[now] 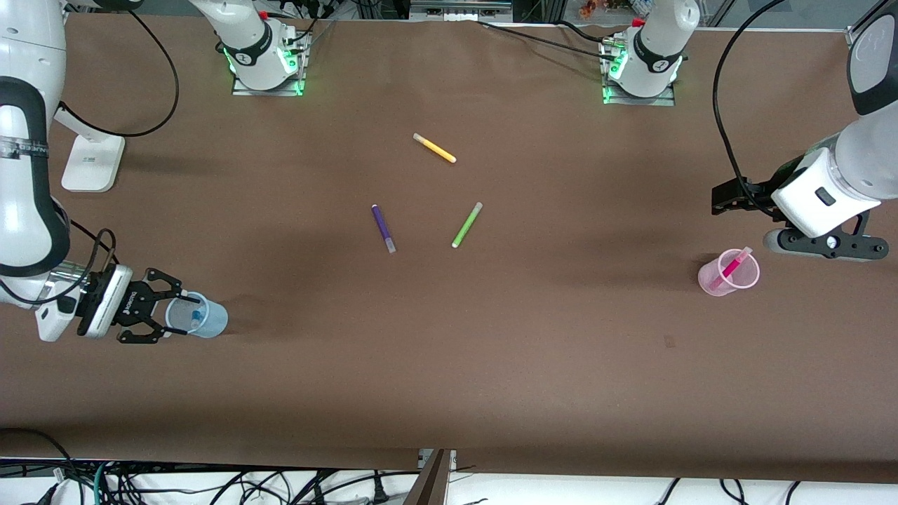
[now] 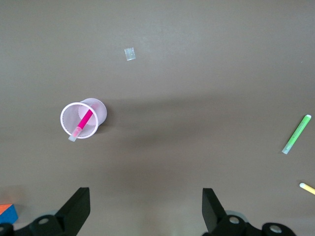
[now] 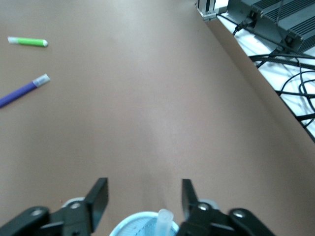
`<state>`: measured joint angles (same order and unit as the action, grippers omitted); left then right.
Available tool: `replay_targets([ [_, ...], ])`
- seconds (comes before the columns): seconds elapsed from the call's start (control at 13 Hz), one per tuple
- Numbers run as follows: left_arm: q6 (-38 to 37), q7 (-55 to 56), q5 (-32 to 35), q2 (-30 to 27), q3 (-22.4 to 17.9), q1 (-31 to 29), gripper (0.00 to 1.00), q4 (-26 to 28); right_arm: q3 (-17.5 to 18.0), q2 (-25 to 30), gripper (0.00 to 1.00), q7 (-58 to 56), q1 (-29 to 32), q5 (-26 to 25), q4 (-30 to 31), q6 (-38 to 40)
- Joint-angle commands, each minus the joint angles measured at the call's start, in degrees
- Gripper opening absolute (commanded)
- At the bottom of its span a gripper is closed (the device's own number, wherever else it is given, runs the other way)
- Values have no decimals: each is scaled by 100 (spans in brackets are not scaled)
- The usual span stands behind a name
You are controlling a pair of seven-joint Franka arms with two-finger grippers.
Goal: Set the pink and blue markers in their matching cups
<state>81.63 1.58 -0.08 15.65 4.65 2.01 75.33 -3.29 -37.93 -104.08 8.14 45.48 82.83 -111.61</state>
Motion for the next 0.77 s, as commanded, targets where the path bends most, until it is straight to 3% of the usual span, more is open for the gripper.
replay_targets([
  [0.0,824,-141,-159,-1017,-132,11,100,1523,83,66,100,763,30,-30,-250,236],
  [0.15,1441,-167,-159,-1502,-114,-16,100,2317,127,171,100,1693,-58,-415,-416,236],
  [0.46,1496,-342,-159,-1574,-140,-86,100,2320,119,269,100,3812,-357,-1452,-1058,1026],
  [0.69,1478,-457,-386,-1583,-175,-147,100,2320,127,522,100,5288,-480,-2076,-1147,1553],
])
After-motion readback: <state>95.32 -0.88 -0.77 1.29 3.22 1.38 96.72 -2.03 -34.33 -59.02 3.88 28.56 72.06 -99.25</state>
